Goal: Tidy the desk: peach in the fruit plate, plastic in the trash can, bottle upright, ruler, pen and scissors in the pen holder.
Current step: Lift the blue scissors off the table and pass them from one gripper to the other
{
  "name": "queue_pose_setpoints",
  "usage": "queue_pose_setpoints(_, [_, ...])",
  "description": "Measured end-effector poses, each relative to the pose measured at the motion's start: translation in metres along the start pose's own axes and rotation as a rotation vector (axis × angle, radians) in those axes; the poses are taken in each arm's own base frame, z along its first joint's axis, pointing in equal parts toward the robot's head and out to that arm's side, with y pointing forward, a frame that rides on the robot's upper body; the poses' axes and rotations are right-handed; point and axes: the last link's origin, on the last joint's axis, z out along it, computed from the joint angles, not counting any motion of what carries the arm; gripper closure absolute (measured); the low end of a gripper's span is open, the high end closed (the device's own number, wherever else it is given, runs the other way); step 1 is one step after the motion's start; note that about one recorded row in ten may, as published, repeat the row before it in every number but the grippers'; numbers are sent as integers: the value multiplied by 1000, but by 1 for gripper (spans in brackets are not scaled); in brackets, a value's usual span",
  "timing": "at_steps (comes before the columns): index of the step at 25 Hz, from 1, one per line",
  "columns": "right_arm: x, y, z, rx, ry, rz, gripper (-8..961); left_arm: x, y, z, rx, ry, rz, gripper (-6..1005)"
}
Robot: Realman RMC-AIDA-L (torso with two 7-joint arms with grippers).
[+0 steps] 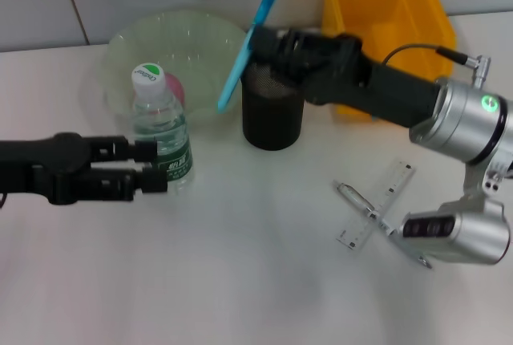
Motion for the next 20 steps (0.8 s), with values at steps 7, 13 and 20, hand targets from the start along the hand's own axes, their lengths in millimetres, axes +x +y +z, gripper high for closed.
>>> queue_pose_setpoints(7, [-11, 2, 3, -4, -60, -96, 663, 2, 0, 9, -11, -100, -38, 364])
queue_pose_setpoints(13, [-19, 4, 8, -7, -115, -130, 660, 6, -1, 12, -10, -118, -49, 367])
queue_pose_setpoints(20, [-25, 7, 13, -15, -160, -154, 657, 11, -1, 19, -24, -119, -55, 369])
